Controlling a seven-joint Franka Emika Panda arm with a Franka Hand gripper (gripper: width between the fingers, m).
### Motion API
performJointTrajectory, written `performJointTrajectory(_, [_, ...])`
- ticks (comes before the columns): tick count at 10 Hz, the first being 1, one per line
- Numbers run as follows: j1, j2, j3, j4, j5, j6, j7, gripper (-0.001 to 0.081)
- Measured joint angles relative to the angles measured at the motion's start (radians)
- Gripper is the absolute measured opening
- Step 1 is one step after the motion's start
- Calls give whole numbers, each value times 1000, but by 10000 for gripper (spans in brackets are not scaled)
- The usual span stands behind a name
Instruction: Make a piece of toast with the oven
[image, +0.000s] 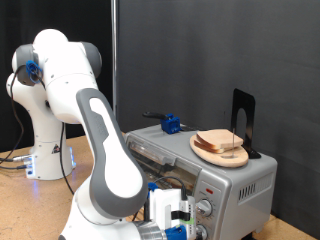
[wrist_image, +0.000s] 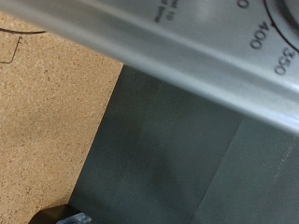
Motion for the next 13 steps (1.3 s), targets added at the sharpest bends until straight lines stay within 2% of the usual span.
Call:
performJointTrajectory(5, [1, 0, -1, -12, 0, 3, 23, 5])
performJointTrajectory(6, [1, 0, -1, -14, 0, 3, 25, 98])
performJointTrajectory(7, [1, 0, -1, -16, -1, 3, 26, 284])
performJointTrajectory(8, [1, 0, -1, -19, -1, 3, 30, 284])
performJointTrajectory(9, [1, 0, -2, -20, -1, 3, 43, 485])
performJointTrajectory(10, [1, 0, -2, -21, -1, 2, 72, 485])
performJointTrajectory(11, [1, 0, -2, -21, -1, 1, 93, 623])
performJointTrajectory(12, [1, 0, -2, -21, -1, 1, 102, 623])
performJointTrajectory(13, [1, 0, -2, -20, -1, 1, 104, 765])
